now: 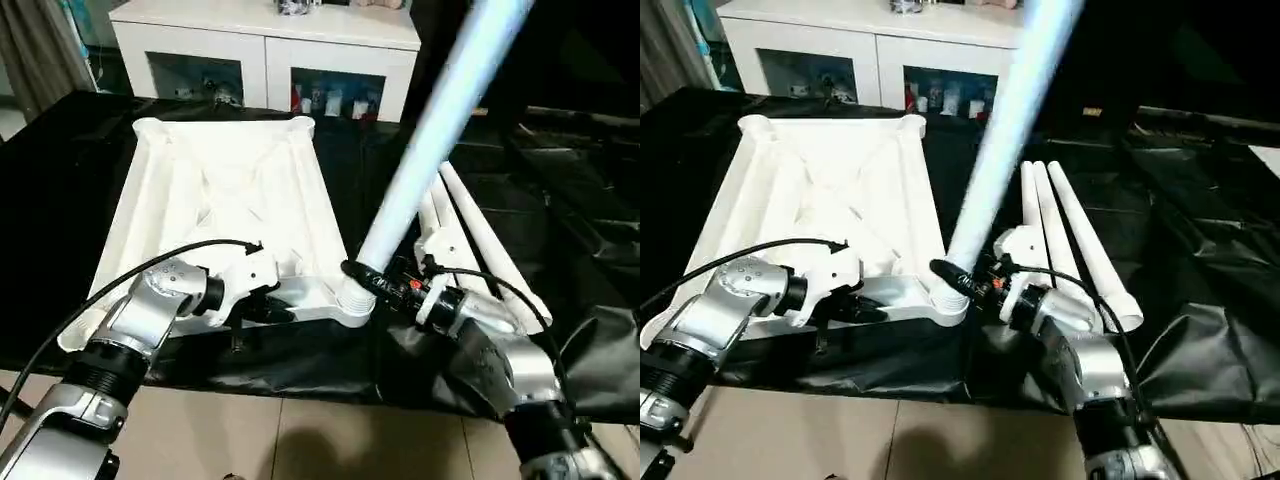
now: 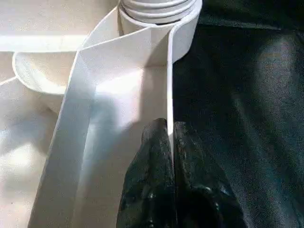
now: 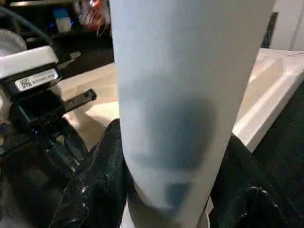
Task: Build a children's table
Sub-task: Insert table leg to table base
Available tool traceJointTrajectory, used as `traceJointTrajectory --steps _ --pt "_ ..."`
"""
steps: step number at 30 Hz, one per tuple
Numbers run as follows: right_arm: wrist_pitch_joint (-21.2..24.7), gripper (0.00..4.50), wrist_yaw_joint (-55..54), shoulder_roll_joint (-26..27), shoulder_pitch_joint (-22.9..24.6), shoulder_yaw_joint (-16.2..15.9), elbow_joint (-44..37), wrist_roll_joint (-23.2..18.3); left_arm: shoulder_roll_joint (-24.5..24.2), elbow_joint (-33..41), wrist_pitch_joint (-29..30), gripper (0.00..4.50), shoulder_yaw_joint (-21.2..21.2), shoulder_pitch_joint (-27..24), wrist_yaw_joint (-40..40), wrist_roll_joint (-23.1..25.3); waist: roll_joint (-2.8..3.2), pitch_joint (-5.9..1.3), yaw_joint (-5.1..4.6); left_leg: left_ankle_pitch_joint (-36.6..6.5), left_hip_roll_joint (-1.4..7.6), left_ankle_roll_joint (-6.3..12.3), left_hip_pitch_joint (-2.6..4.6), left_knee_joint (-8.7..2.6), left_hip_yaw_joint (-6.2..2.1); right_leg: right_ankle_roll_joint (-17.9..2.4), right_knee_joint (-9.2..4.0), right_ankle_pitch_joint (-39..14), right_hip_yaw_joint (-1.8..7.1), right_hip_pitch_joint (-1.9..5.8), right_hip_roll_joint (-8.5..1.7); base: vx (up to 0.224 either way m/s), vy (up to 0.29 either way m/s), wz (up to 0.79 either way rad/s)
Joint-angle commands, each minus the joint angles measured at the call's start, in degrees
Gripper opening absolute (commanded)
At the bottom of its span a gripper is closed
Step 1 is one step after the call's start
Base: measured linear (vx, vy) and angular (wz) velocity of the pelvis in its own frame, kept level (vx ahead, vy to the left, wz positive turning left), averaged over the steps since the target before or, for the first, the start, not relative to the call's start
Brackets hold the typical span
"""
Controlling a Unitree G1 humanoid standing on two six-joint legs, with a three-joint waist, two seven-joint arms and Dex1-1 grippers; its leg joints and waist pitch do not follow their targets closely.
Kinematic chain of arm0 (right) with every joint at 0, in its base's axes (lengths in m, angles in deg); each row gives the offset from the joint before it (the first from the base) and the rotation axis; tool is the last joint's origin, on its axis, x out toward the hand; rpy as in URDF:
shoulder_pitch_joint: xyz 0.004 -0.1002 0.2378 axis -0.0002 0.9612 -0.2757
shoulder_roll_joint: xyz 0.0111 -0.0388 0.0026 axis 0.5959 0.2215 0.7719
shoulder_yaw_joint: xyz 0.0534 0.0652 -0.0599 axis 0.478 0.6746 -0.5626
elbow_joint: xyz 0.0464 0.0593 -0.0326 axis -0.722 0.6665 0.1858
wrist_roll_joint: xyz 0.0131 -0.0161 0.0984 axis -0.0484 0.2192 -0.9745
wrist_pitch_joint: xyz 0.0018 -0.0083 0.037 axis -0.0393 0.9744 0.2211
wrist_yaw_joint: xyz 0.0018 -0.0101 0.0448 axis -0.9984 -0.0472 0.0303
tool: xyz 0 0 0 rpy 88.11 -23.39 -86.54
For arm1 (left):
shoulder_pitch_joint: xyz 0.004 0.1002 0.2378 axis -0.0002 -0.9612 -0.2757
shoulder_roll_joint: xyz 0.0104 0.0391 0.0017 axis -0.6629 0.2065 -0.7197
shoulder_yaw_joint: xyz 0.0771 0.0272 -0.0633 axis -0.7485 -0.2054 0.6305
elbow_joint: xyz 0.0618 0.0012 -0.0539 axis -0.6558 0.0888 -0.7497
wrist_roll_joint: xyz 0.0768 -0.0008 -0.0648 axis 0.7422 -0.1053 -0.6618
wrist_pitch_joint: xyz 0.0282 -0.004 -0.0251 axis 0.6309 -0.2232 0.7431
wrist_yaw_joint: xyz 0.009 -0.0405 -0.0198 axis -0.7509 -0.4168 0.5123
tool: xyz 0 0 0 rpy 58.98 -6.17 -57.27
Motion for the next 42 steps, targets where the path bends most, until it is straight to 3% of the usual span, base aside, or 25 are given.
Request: traceJointTrajectory --steps 1,2,5,8,14,19,31,34,35,36,38,40,42 --pt "5.13 1.85 4.39 -1.51 0.79 -5.72 5.85 3.80 0.39 0.06 -1.64 0.00 -2.72 0.30 -0.56 1.82 -0.11 -2.11 -0.58 -22.15 3.96 -2.09 1.38 -5.82 -2.23 -11.58 -4.88 -19.72 2.48 0.24 -3.46 0.000 0.000 0.00" --pt "5.18 1.85 4.54 -1.56 0.73 -5.80 5.90 3.82 0.37 0.05 -1.68 0.00 -2.76 0.32 -0.54 1.88 0.15 -2.10 -0.53 -21.85 3.93 -2.10 1.32 -5.86 -2.32 -11.70 -4.74 -19.38 2.51 0.34 -3.52 0.000 0.000 0.00" --pt "5.52 1.85 7.49 -2.48 -0.13 -7.17 7.03 4.10 0.29 -0.04 -2.36 0.00 -3.39 0.66 -0.12 2.84 -0.28 -2.14 -0.30 -21.90 3.99 -2.09 1.73 -5.81 -2.05 -11.75 -4.94 -18.36 2.64 0.10 -3.52 0.000 0.000 0.00" --pt "4.41 1.85 9.05 -2.93 0.09 -7.02 7.84 3.97 0.34 -0.03 -2.79 0.00 -3.22 0.64 -0.07 2.57 -0.68 -2.24 -0.28 -22.36 4.05 -2.30 1.61 -5.96 -2.21 -11.53 -4.81 -18.49 2.52 0.26 -3.54 0.000 0.000 0.00" --pt "2.18 1.85 13.44 -3.40 0.87 -5.50 8.41 1.64 -0.01 0.33 -5.76 0.00 -3.01 0.43 -3.49 0.41 -0.66 -2.38 -0.14 -23.82 4.10 -2.51 1.71 -6.01 -2.28 -11.32 -4.99 -18.91 2.55 0.15 -3.59 0.000 0.000 0.00" --pt "-0.39 1.85 16.76 -4.00 0.96 -5.21 10.04 1.64 -0.85 0.69 -6.87 0.00 -3.55 0.60 -7.49 -0.89 -0.49 -2.50 -0.23 -21.02 4.14 -1.69 1.37 -6.12 -2.13 -13.20 -4.40 -13.01 2.41 0.57 -3.39 0.000 0.000 0.00" --pt "-3.49 1.85 16.87 -3.40 -0.38 -5.61 15.23 4.07 -1.78 -1.56 -7.15 0.00 -3.79 1.68 -8.83 0.42 -0.51 -2.36 -0.35 -21.35 4.16 -1.73 1.41 -6.22 -2.13 -13.86 -4.45 -13.77 2.45 0.62 -3.49 0.000 0.000 0.00" --pt "-3.99 1.85 11.18 -2.19 -1.84 -4.26 18.71 5.39 -1.72 -3.08 -6.24 0.00 -3.66 1.86 -6.34 1.80 -0.50 -2.14 -0.54 -24.02 4.17 -2.60 1.60 -6.26 -2.26 -13.07 -4.90 -18.54 2.53 0.23 -3.67 0.000 0.000 0.00" --pt "-5.47 1.85 4.22 -0.96 -3.36 -3.07 22.14 7.12 -1.24 -4.57 -4.78 0.00 -3.14 2.13 -3.19 2.76 -0.38 -1.55 -0.82 -27.80 4.11 -3.76 1.84 -6.34 -2.61 -11.22 -5.62 -26.39 2.57 -0.40 -3.91 0.000 0.000 0.00" --pt "-5.93 1.85 1.77 -0.30 -4.02 -2.37 23.54 7.34 -0.85 -5.33 -3.82 0.00 -2.73 2.34 -1.56 3.06 -0.38 -1.55 -0.82 -27.80 4.11 -3.76 1.84 -6.34 -2.61 -11.22 -5.62 -26.39 2.57 -0.40 -3.91 -0.061 -0.007 -0.06" --pt "-6.26 1.84 -1.91 0.76 -5.00 -1.36 25.31 7.45 -0.12 -6.27 -1.94 0.00 -1.99 2.68 0.38 3.01 -0.39 -1.35 -1.72 -34.51 3.92 -5.72 2.20 -6.55 -3.78 -7.29 -6.53 -36.69 1.96 -0.59 -3.96 -0.065 0.001 -0.09" --pt "-6.49 1.84 -5.42 1.89 -6.02 -0.55 26.90 7.57 0.65 -7.00 -0.04 0.00 -1.27 3.02 1.92 2.69 -0.33 -1.28 -2.58 -37.04 3.92 -6.26 2.03 -6.85 -4.32 -6.50 -6.65 -36.71 1.54 -0.51 -3.89 -0.073 0.023 -0.14" --pt "-6.79 1.84 -14.09 4.84 -8.91 0.74 30.78 8.12 2.37 -9.40 3.48 0.00 -0.24 4.31 6.26 2.91 0.33 -1.10 -3.68 -42.04 3.83 -6.99 2.26 -7.27 -4.93 -6.28 -6.95 -36.50 0.44 -0.51 -3.56 -0.069 0.034 -0.15"
